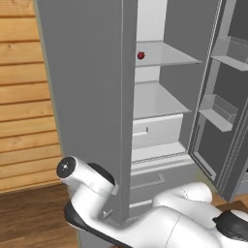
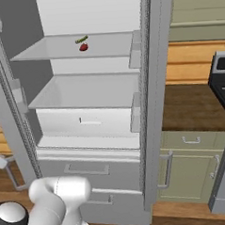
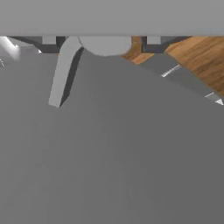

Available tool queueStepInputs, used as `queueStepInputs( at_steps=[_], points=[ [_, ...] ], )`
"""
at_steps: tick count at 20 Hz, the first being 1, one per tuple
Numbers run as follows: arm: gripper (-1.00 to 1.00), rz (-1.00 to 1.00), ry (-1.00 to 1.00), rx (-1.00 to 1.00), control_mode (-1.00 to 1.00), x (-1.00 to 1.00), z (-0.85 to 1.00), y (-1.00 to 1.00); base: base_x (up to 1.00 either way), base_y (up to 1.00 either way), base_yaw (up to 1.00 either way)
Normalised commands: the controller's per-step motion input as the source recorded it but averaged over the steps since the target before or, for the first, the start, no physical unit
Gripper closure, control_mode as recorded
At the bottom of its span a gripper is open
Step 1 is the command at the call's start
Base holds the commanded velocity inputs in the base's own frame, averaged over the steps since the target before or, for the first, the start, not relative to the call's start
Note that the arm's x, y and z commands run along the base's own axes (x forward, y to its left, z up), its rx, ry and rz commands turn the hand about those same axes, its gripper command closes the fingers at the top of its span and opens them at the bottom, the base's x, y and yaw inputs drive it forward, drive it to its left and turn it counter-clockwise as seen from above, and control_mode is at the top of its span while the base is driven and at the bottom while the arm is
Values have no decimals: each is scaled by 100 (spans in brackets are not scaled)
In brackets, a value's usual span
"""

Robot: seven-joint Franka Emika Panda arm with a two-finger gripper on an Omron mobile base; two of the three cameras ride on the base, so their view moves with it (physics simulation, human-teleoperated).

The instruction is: Take the strawberry from the fridge and place it on top of the pancake, located on the dining counter.

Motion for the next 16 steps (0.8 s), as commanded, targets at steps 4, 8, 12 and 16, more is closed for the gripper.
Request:
queueStepInputs(
  at_steps=[4,8,12,16],
  points=[
    [-100,-5,-4,-4,-100,-5,49,8,0,0,0],
    [-100,0,0,0,-100,-30,71,0,0,0,0],
    [-100,0,-1,0,-100,-65,49,9,0,0,0],
    [-100,6,0,3,-100,-80,63,2,0,0,0]
  ],
)
